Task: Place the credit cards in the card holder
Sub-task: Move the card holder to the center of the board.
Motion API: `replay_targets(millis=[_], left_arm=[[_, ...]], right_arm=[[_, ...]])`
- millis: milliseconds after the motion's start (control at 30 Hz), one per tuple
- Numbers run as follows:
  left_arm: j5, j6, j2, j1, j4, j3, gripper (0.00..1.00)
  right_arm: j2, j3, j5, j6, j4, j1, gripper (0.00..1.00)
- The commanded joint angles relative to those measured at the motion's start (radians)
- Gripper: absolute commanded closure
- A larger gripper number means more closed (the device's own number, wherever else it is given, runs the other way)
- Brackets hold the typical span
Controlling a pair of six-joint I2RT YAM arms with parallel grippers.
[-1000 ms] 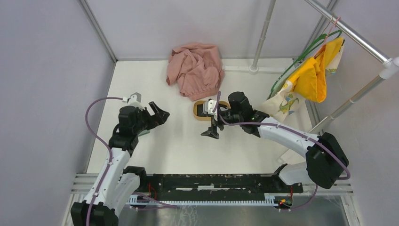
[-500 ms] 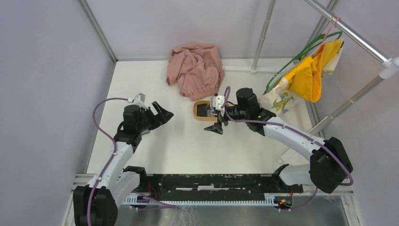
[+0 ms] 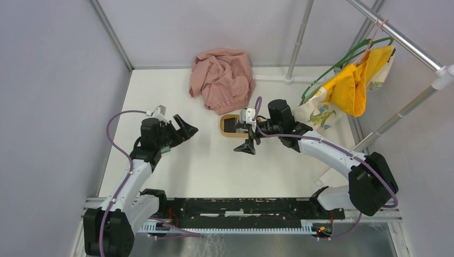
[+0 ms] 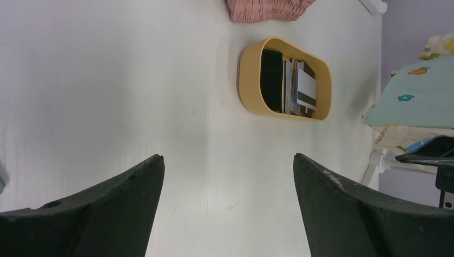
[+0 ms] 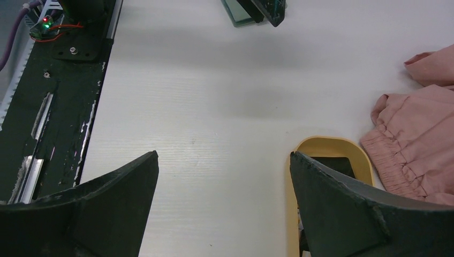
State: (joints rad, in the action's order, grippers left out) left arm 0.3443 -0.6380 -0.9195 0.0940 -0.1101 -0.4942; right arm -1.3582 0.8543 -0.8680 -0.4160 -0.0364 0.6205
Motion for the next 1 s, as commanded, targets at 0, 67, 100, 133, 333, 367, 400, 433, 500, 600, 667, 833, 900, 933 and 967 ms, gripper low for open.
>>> replay_targets(millis=[0, 67, 100, 133, 333, 367, 400, 433, 500, 600, 667, 833, 900, 933, 967], left_arm=[[-0.024, 0.017, -0.007, 0.001, 0.011, -0.043, 0.07], [-0.031, 0.025, -0.011, 0.001, 0.012, -0.037, 0.12], [-0.044, 0.026, -0.009, 0.001, 0.011, -0.035, 0.13], [-0.057, 0.028, -0.008, 0.001, 0.007, -0.035, 0.15], [-0.159, 0.040, -0.016, 0.002, -0.063, -0.057, 0.26], [-0.185, 0.042, -0.018, 0.010, -0.080, -0.067, 0.30], [-0.222, 0.043, -0.023, 0.017, -0.108, -0.081, 0.32], [-0.268, 0.050, -0.032, 0.023, -0.149, -0.106, 0.33], [-0.366, 0.108, -0.078, 0.026, -0.255, -0.203, 0.33], [-0.617, 0.217, -0.193, 0.023, -0.456, -0.376, 0.28], [-0.693, 0.260, -0.254, -0.009, -0.500, -0.414, 0.18], [-0.573, 0.258, -0.360, -0.152, -0.472, -0.402, 0.15], [-0.618, 0.253, -0.406, -0.178, -0.476, -0.410, 0.14], [-0.618, 0.250, -0.429, -0.192, -0.473, -0.412, 0.14], [-0.599, 0.250, -0.454, -0.210, -0.464, -0.408, 0.14]], right_arm=[[0.001, 0.050, -0.043, 0.011, -0.017, -0.004, 0.02], [0.005, 0.051, -0.043, 0.011, -0.015, -0.003, 0.02], [0.007, 0.051, -0.043, 0.011, -0.014, -0.004, 0.02], [0.009, 0.050, -0.043, 0.010, -0.014, -0.003, 0.02], [0.019, 0.033, -0.039, 0.008, -0.031, -0.004, 0.02], [0.021, 0.029, -0.034, 0.009, -0.037, -0.004, 0.02], [0.024, 0.024, -0.028, 0.008, -0.041, -0.004, 0.02], [0.028, 0.020, -0.020, 0.005, -0.043, -0.004, 0.02], [0.037, 0.019, -0.012, 0.002, -0.045, -0.007, 0.02], [0.048, 0.015, -0.009, 0.002, -0.051, -0.010, 0.02], [0.053, 0.011, -0.007, 0.001, -0.056, -0.011, 0.02], [0.068, -0.003, -0.008, 0.015, -0.078, -0.010, 0.02], [0.073, -0.011, -0.012, 0.019, -0.089, -0.011, 0.02], [0.074, -0.013, -0.013, 0.019, -0.092, -0.011, 0.02], [0.076, -0.015, -0.014, 0.019, -0.094, -0.010, 0.02]])
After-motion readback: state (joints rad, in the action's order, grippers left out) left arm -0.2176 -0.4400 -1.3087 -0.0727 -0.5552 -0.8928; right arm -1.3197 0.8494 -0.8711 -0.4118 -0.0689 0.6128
